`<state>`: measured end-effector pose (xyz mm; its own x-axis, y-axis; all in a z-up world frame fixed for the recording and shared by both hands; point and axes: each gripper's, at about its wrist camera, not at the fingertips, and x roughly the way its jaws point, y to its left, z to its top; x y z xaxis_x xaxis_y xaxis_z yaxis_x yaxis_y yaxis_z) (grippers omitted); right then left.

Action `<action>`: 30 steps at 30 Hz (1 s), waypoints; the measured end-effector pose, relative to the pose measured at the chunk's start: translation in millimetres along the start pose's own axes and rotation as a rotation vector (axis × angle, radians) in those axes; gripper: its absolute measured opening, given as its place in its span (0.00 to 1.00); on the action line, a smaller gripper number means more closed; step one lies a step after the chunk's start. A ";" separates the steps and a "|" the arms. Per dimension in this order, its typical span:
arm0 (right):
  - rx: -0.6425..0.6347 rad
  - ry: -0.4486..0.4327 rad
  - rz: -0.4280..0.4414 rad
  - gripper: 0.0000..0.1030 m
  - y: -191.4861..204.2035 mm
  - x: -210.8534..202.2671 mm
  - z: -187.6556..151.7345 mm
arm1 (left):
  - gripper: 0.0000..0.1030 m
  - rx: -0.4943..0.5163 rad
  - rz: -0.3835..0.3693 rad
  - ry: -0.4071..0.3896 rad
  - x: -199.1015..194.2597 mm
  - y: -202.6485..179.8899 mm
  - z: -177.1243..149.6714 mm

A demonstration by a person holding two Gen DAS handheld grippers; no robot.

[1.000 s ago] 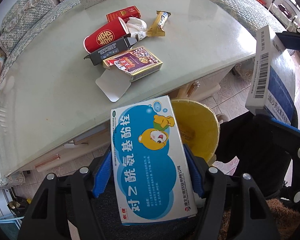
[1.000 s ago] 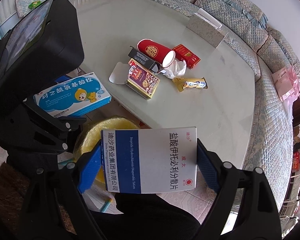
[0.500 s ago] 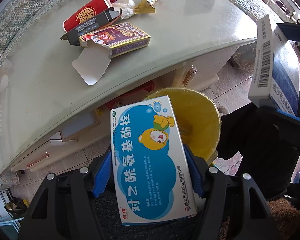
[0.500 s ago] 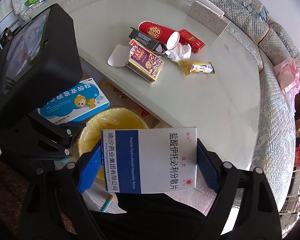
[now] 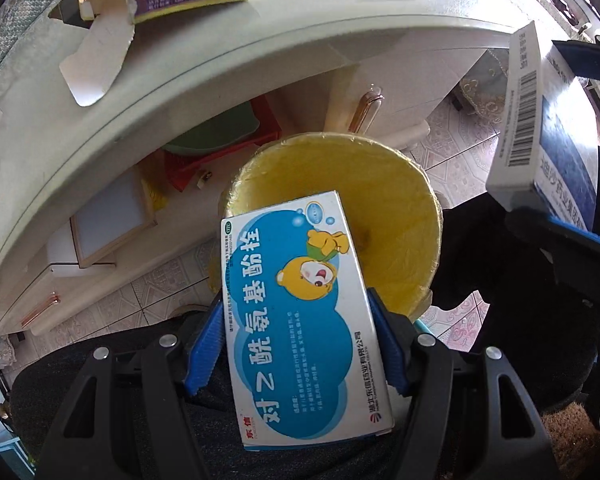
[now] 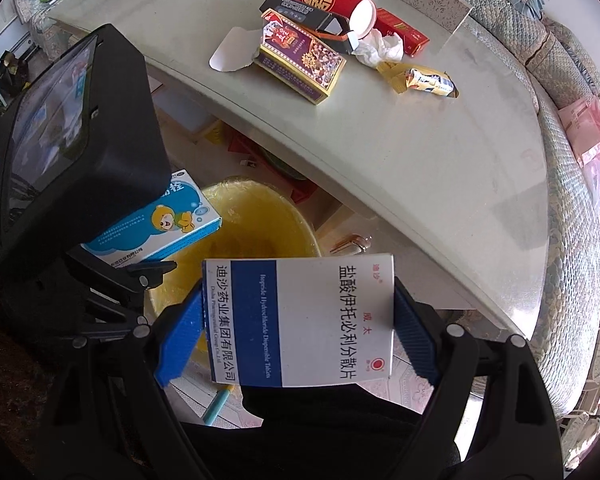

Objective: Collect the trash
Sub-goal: 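Carry both held boxes off the table over the yellow trash bin, then open the left tool over the bin while the right tool releases its box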

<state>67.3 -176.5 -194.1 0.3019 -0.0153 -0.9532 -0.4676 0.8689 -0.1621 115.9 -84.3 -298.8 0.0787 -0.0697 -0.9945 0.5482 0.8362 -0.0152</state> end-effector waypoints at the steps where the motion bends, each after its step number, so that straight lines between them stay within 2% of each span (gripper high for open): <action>1: 0.006 0.007 0.003 0.82 -0.5 5.3 -1.1 | 0.63 -0.008 -0.002 0.005 6.4 -1.1 -1.3; 6: 0.022 0.035 0.027 0.82 -2.8 31.7 -3.9 | 0.63 -0.044 -0.023 0.026 30.0 2.0 -4.6; 10: 0.037 0.054 0.046 0.82 -2.4 54.6 -5.2 | 0.63 -0.084 -0.068 0.034 44.5 7.6 -6.1; 14: 0.050 0.076 0.060 0.82 0.3 77.8 -7.0 | 0.63 -0.092 -0.041 0.064 64.4 10.5 -6.3; 17: 0.046 0.091 0.058 0.82 3.2 91.3 -9.2 | 0.63 -0.108 -0.060 0.096 78.6 14.1 -6.3; 30: 0.043 0.162 0.102 0.82 12.4 135.9 -11.7 | 0.63 -0.145 -0.058 0.170 114.9 24.2 -2.9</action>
<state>92.8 -173.6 -328.6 0.1154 -0.0025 -0.9933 -0.4516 0.8905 -0.0547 135.8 -70.5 -413.8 -0.0975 -0.0375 -0.9945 0.4218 0.9035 -0.0754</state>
